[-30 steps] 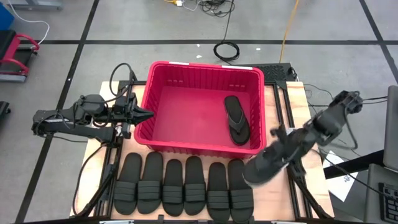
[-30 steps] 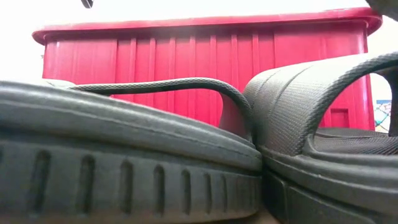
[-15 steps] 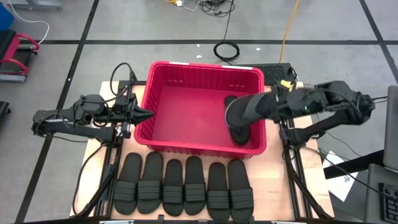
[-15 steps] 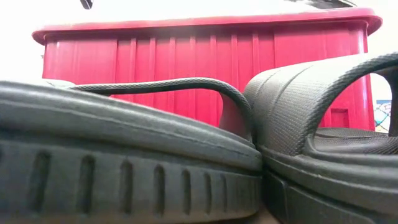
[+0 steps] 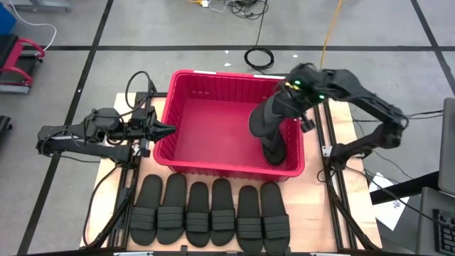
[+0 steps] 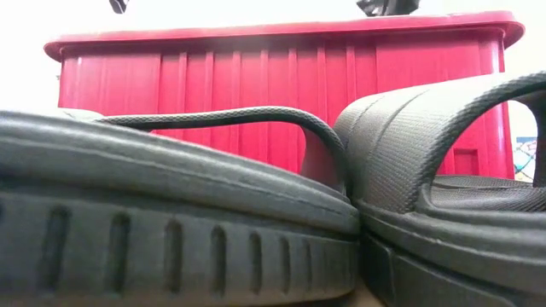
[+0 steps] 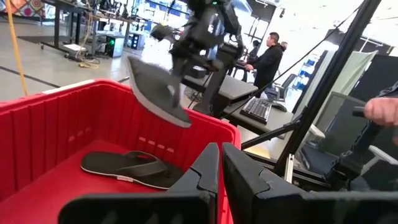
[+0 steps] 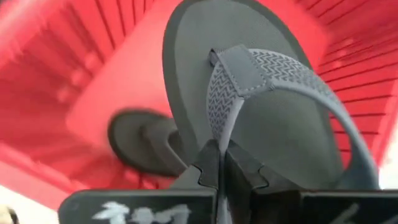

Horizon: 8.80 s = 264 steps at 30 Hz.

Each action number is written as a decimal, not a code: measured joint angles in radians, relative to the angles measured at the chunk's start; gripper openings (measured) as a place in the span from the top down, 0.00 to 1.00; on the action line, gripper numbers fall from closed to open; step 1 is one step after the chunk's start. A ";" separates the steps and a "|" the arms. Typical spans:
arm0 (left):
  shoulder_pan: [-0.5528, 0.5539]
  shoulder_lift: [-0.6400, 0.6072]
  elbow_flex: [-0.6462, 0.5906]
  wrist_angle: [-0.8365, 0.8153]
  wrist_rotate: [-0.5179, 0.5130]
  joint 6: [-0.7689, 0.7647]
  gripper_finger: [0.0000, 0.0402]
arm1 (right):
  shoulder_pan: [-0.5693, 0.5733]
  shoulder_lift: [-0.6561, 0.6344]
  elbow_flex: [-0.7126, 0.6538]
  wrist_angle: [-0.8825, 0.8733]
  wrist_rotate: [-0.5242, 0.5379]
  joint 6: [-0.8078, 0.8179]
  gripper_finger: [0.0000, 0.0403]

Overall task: Pick and place slides into bin
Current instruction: Put the black slipper into the red bin, then adjust the slippers in the red bin

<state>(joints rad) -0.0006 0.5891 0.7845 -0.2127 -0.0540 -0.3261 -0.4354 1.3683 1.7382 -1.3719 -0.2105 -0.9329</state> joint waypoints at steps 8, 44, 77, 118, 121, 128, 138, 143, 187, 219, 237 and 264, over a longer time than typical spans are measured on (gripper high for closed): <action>0.000 0.000 0.000 0.000 0.000 -0.024 0.95 | -0.008 0.140 -0.002 0.068 0.001 -0.285 1.00; 0.000 0.000 0.000 -0.002 0.003 0.002 0.95 | 0.015 0.660 -0.001 0.262 -0.210 -0.416 1.00; 0.000 0.000 0.000 0.000 0.003 0.035 0.95 | 0.022 0.489 -0.004 0.344 -0.054 -0.094 0.66; 0.333 1.000 0.801 -0.477 0.649 0.270 0.95 | 0.177 -0.591 -0.673 0.911 0.069 1.175 1.00; 0.333 1.113 0.879 -0.597 0.690 0.412 0.94 | 0.176 -0.618 -0.705 0.939 0.029 1.191 1.00; 0.337 1.264 0.945 -0.739 0.630 0.654 0.73 | 0.176 -0.655 -0.719 0.954 -0.003 1.210 1.00; 0.323 1.347 0.947 -0.718 0.260 0.978 0.41 | 0.176 -0.663 -0.719 0.953 -0.004 1.260 1.00; 0.306 1.384 0.947 -0.718 0.241 1.086 0.40 | 0.176 -0.663 -0.719 0.948 -0.004 1.285 1.00; 0.293 1.571 0.911 -0.566 0.224 1.196 0.63 | 0.175 -0.662 -0.719 0.918 -0.058 1.365 1.00; 0.241 1.569 0.963 -0.591 0.428 1.388 1.00 | 0.175 -0.653 -0.719 0.917 -0.080 1.292 1.00; 0.230 1.569 0.963 -0.555 0.392 1.319 0.69 | 0.175 -0.633 -0.719 0.918 -0.082 1.287 1.00; 0.296 1.224 1.511 -0.789 0.485 0.961 0.81 | 0.135 -0.622 -0.654 0.926 0.136 1.059 0.88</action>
<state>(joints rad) 0.2954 1.8132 2.2954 -1.0012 0.4308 0.6351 -0.3006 0.7459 1.0843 -0.4461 -0.0746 0.1259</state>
